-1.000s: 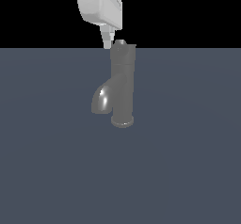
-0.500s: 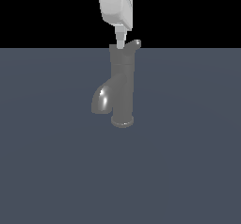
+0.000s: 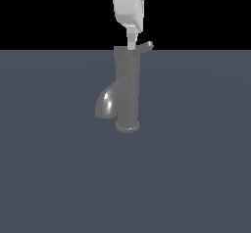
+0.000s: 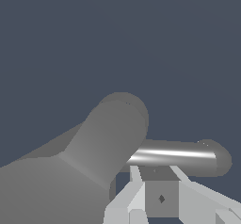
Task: Turn on the faucet by rotating a designated handle.
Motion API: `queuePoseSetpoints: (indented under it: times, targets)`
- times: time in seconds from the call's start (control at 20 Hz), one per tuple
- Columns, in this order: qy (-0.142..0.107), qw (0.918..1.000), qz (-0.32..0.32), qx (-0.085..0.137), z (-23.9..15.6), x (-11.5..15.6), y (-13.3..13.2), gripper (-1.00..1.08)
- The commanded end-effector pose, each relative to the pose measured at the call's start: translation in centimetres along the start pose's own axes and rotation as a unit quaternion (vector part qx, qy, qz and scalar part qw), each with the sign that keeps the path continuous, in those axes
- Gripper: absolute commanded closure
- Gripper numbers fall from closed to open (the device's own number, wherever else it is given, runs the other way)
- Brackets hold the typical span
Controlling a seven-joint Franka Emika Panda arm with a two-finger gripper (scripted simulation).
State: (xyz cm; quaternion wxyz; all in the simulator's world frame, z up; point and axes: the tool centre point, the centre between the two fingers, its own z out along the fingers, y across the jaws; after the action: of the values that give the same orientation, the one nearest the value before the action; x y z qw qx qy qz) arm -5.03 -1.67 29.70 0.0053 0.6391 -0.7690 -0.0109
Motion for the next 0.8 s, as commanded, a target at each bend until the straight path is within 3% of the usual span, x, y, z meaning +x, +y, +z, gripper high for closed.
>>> queuePoseSetpoints:
  times: [0.0, 0.75]
  targets:
    - [0.0, 0.9999, 0.01, 0.009, 0.0, 1.3, -1.6, 1.08]
    - [0.002, 0.9995, 0.029, 0.011, -0.1, 4.6, -5.2, 1.08]
